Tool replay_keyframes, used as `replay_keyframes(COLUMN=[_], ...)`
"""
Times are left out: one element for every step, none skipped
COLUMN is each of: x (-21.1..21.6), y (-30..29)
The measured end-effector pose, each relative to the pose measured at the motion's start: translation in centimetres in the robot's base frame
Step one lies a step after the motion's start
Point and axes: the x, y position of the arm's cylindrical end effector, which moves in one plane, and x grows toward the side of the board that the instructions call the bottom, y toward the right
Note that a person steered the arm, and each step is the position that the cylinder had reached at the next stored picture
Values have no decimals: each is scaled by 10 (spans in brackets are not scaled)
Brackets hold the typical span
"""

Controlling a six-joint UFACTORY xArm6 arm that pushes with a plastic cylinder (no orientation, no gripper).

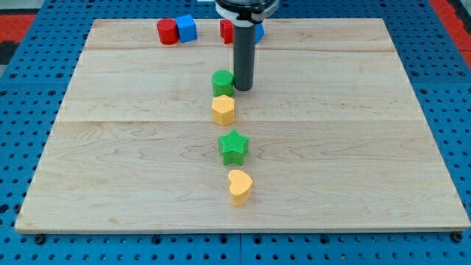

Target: Place the blue triangle and red star on top of the green circle

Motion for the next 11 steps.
replay_keyframes(x=[-44, -116, -172, -175, -172, -161, -128, -103, -106, -82, -64], y=[33, 110, 105, 80, 17, 13, 13, 13, 49, 56, 51])
